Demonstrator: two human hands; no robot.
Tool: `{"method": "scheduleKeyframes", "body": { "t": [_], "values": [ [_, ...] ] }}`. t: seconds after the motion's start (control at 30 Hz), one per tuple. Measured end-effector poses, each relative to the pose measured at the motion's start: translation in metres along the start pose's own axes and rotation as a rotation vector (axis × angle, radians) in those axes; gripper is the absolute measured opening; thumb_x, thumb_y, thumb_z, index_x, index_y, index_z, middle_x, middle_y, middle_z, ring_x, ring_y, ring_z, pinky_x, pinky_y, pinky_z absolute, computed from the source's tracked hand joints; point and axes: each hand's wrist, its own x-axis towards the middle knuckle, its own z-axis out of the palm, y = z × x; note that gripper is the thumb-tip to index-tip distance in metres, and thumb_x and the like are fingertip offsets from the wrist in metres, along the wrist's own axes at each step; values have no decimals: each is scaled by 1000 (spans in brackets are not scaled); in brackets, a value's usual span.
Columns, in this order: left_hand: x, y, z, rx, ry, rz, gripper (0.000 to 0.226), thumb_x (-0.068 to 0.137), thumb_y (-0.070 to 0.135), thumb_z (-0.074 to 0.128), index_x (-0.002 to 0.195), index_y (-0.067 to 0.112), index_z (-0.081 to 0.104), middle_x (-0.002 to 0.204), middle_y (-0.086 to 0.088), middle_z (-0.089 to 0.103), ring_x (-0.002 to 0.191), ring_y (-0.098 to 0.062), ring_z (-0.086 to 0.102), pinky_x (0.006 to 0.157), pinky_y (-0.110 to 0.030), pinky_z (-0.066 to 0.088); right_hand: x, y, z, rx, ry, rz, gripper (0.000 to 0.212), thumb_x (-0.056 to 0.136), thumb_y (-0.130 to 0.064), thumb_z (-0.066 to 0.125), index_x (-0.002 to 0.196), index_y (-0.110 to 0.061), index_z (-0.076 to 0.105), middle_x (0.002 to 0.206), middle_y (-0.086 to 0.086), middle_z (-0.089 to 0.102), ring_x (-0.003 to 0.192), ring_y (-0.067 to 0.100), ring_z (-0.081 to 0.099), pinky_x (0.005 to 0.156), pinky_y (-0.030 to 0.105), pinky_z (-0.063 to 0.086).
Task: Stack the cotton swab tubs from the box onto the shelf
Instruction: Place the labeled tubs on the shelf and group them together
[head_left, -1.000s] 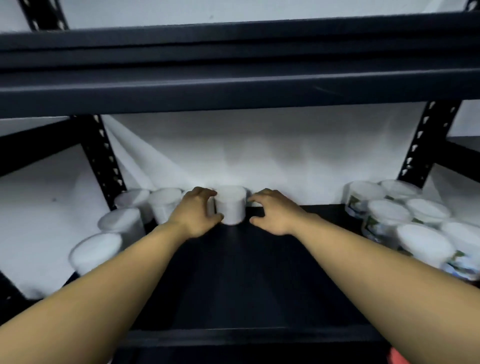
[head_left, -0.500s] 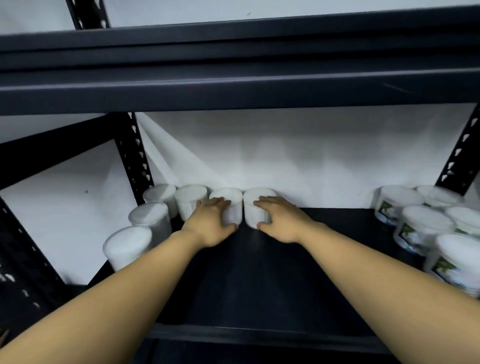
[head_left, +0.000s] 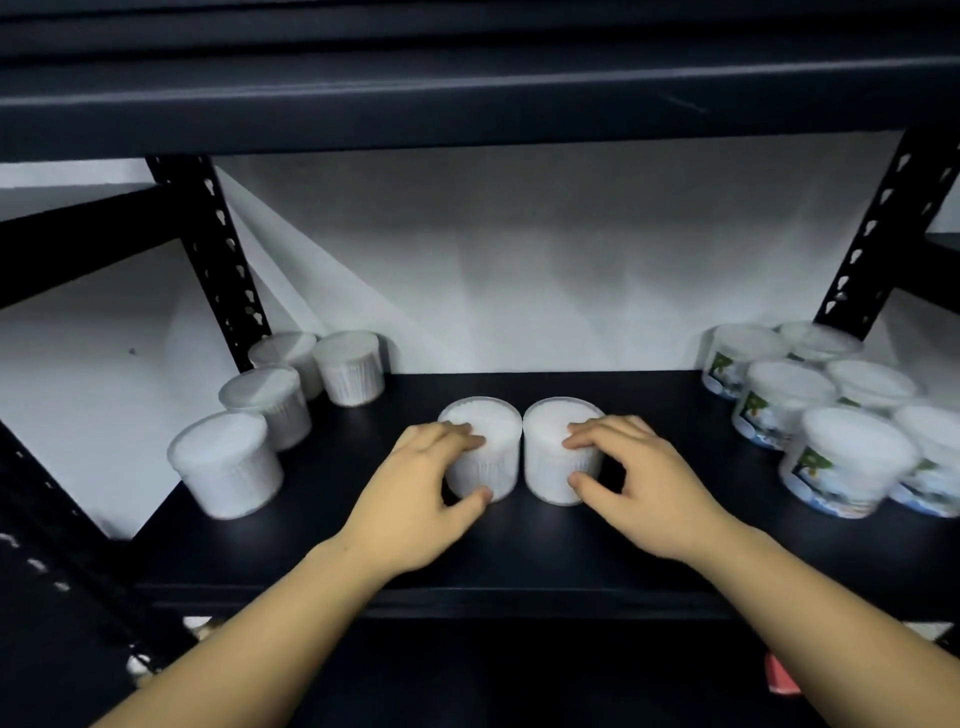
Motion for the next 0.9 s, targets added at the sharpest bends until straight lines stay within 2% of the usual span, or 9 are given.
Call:
{"method": "scheduleKeyframes", "body": {
  "t": [0.17,0.3,0.4,0.5,0.6,0.7,0.8,0.9],
  "values": [
    [-29,25,12,-84,69,10,52,82,46,68,130,29,61,137,20,52,136,0,37,110,-10,26,-36,-3,3,69,139,8,33,83,-22,78,114,-29,69,124,-25,62,131,1,47,108,16,35],
    [-37,34,21,-90,111,-4,47,81,42,71,124,27,61,136,18,53,136,-4,38,108,-11,28,-45,-11,9,97,241,64,30,80,-25,81,107,-27,68,119,-23,61,126,1,48,104,14,37],
    [-36,38,23,-83,125,-15,49,81,40,71,127,29,59,128,20,50,129,-7,40,102,-7,29,-45,-20,14,47,262,94,40,80,-35,79,117,-32,66,112,-28,53,117,1,44,101,21,40],
    [-31,41,22,-29,97,10,58,84,44,69,140,41,52,118,20,43,119,-7,36,93,-11,37,-40,-27,15,0,231,105,47,81,-55,72,125,-38,66,106,-25,46,110,5,42,100,36,45],
    [-25,42,21,-17,90,23,46,85,49,66,130,43,60,115,17,42,117,-9,36,89,-19,43,-34,-29,14,-35,219,123,46,77,-66,70,112,-36,71,102,-22,45,109,7,41,97,43,47],
    [-22,37,19,-102,103,49,33,83,49,69,113,36,64,109,18,45,113,-9,43,87,-22,46,-33,-27,11,-29,241,132,44,69,-67,79,94,-33,67,98,-21,46,104,7,44,94,41,46],
    [-18,27,15,-183,82,63,38,79,58,74,98,31,56,108,15,46,118,-6,50,89,-24,47,-34,-20,4,37,247,129,43,67,-60,84,79,-30,57,93,-16,50,99,12,54,86,39,48],
    [-11,21,9,-191,47,41,49,73,69,74,92,31,49,102,14,46,114,-10,57,84,-32,51,-36,-13,-5,107,214,86,35,72,-42,87,77,-29,55,94,-14,58,113,13,59,90,39,50]
  ]
}}
